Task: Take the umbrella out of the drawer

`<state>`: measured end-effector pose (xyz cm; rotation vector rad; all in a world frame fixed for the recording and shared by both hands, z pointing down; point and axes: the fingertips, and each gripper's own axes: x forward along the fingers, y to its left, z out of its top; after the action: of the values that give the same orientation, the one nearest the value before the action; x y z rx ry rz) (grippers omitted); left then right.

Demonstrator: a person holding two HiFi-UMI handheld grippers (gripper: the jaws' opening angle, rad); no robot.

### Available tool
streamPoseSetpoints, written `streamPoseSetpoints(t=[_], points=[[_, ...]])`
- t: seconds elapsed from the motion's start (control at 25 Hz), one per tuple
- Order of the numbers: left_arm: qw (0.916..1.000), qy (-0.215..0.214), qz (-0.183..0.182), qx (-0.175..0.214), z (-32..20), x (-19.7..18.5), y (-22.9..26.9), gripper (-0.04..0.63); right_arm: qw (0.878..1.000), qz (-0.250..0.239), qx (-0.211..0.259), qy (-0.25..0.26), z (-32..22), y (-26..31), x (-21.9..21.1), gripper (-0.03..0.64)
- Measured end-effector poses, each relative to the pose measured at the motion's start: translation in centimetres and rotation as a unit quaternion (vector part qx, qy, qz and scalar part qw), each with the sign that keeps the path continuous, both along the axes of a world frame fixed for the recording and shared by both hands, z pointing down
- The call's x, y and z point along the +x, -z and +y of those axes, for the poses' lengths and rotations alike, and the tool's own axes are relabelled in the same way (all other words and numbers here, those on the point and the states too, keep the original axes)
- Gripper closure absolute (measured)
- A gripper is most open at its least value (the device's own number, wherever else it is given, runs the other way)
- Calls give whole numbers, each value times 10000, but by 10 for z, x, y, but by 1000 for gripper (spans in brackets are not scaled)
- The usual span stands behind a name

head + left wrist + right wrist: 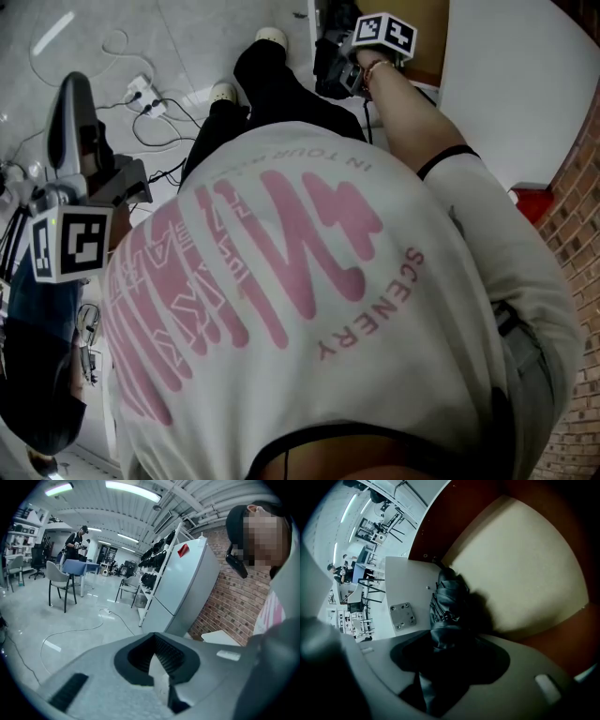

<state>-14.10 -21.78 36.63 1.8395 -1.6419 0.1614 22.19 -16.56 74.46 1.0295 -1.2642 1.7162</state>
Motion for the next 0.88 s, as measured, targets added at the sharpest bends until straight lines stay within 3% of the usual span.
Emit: streamPoseSetpoints(t=[0.88], points=[[9994, 120, 131, 310, 17, -28, 18, 594, 9978, 629, 181, -43, -1, 23, -1, 353]])
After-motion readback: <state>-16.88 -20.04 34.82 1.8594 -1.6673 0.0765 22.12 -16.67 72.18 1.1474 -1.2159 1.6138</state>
